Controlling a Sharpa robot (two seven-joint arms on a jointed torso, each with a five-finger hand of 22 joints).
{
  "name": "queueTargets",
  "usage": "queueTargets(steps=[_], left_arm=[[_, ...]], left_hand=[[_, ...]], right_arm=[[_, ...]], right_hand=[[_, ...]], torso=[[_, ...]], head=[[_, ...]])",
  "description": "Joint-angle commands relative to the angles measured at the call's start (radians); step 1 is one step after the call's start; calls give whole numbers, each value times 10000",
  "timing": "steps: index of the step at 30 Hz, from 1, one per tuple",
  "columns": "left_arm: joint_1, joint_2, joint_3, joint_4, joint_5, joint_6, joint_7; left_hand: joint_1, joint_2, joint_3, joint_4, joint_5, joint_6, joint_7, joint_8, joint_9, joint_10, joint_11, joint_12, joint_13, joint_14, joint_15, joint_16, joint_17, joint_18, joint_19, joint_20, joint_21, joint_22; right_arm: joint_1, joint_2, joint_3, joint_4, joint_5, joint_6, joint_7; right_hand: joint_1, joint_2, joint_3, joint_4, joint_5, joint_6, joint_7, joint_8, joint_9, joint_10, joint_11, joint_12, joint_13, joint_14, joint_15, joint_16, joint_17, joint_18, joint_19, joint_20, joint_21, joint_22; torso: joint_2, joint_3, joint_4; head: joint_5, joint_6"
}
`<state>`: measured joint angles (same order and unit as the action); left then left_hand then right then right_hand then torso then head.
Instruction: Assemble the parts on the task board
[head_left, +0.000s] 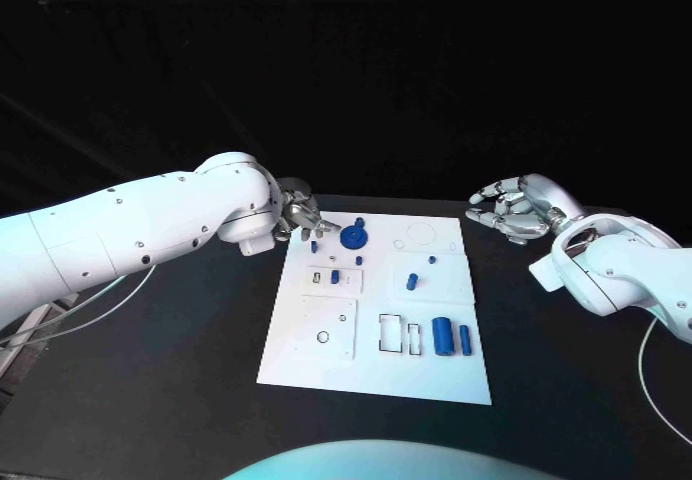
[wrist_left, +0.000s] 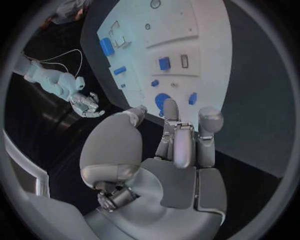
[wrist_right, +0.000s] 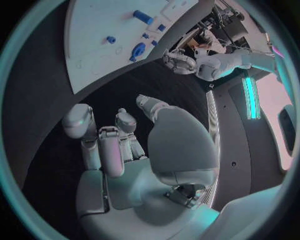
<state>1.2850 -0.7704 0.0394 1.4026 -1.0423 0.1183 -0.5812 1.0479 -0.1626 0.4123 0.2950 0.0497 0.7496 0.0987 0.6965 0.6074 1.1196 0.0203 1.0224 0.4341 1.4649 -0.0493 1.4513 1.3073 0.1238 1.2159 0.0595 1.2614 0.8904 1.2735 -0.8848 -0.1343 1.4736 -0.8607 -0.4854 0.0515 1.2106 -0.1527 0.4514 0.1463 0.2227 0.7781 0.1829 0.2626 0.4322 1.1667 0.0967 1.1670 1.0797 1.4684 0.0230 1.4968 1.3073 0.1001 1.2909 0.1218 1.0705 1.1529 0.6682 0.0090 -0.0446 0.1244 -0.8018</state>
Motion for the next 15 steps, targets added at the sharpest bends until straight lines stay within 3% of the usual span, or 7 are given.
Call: queueTargets(steps=[1,6,15], left_arm=[[54,127,8,-368,-210,646,166],[102,494,-62,-1228,-696,659,353],[107,1110,-356,-2352,-1041,1201,411]], left_hand=[[100,-1,-34,-9,21,-136,63,-156,-144,-88,57,-61,-61,428,94,-44,323,57,-54,40,-47,-53],[123,11,-24,-11,22,-139,72,-175,-171,-93,66,-68,-71,432,104,-33,341,56,-48,50,-44,-42],[86,8,-58,3,18,-68,71,-167,-209,-110,76,-83,-93,419,120,-52,304,70,-79,69,-75,-100]], right_arm=[[-5,10,2,-5,-42,-40,83],[-5,21,2,-6,-41,-36,89],[-13,38,2,1,-42,-15,96]], right_hand=[[-92,-18,2,76,0,-57,-19,61,-14,-39,-23,-55,-16,565,-54,-35,952,205,-49,-14,-67,-11],[-105,-17,-10,104,-1,-61,-22,73,-19,-33,-26,-48,-14,568,-55,-32,961,202,-41,-15,-63,-3],[-97,-12,-10,110,6,-62,-24,80,-21,-26,-29,-40,-9,569,-57,-32,963,201,-36,-16,-60,2]], torso=[[8,-2,19],[11,-21,10],[51,-30,-37]], head=[[5,22],[54,49],[94,69]])
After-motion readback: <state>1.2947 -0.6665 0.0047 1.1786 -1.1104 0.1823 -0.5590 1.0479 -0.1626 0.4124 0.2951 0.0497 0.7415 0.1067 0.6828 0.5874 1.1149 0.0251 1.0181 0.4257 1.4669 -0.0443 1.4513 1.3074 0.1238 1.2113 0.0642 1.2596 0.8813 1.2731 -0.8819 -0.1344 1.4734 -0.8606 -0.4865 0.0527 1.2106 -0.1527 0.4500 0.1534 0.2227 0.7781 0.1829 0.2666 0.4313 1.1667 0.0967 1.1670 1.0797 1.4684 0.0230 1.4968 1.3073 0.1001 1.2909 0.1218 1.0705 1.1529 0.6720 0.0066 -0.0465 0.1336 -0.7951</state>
